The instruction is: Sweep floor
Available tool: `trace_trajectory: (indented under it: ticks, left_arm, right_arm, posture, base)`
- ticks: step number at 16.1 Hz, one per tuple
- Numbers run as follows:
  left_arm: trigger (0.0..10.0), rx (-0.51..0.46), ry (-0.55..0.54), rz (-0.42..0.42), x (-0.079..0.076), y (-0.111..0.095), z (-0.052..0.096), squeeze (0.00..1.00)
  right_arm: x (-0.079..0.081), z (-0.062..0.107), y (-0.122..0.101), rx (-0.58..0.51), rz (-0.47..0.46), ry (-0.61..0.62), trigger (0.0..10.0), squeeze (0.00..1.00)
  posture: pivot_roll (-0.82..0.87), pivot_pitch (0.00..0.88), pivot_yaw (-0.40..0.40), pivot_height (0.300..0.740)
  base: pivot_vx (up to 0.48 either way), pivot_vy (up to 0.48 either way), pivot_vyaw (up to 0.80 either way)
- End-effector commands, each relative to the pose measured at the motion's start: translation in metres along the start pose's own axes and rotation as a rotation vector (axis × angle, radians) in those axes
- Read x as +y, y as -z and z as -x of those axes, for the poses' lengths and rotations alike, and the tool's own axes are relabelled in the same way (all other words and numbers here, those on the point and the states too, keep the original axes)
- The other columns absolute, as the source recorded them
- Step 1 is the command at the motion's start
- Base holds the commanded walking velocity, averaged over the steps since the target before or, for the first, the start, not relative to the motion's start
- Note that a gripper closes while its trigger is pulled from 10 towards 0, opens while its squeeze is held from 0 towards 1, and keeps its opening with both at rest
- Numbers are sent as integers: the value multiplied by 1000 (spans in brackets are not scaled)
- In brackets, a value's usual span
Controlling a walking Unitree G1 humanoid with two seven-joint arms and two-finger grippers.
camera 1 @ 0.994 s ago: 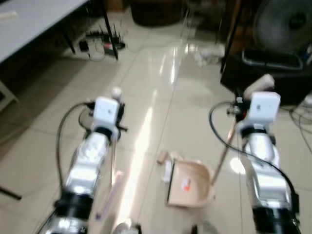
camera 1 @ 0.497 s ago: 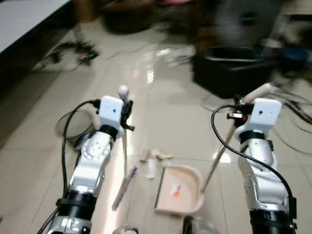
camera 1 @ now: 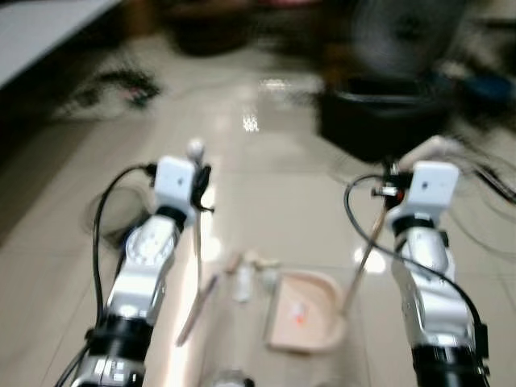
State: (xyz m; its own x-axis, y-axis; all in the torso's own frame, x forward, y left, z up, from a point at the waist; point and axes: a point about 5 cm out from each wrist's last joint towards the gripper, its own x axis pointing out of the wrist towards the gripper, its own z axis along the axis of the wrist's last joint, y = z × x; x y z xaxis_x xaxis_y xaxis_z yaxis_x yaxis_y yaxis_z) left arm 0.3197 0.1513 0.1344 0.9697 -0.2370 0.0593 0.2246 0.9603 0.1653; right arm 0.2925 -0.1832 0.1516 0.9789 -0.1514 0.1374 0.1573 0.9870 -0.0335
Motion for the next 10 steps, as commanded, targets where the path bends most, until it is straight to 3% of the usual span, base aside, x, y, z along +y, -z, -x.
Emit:
trace_trajectory:
  ticks: [1,7,10]
  left_arm:
    - [10000,-66,21,-5,-6,-14,-4,0]
    - [10000,-61,11,-11,-4,-13,-4,0]
    - [10000,-62,5,-5,-4,-13,-4,0]
  right_arm:
    - [-6,0,-8,-41,20,22,10000,0]
    - [-7,1,-9,-46,19,20,10000,0]
    - [-5,1,-8,-44,70,-5,10000,0]
  posture:
    - [-9,75,75,740]
    - [-10,87,74,740]
    - [-9,92,71,740]
  base:
    - [300,0,0]
    - [301,0,0]
    - [306,0,0]
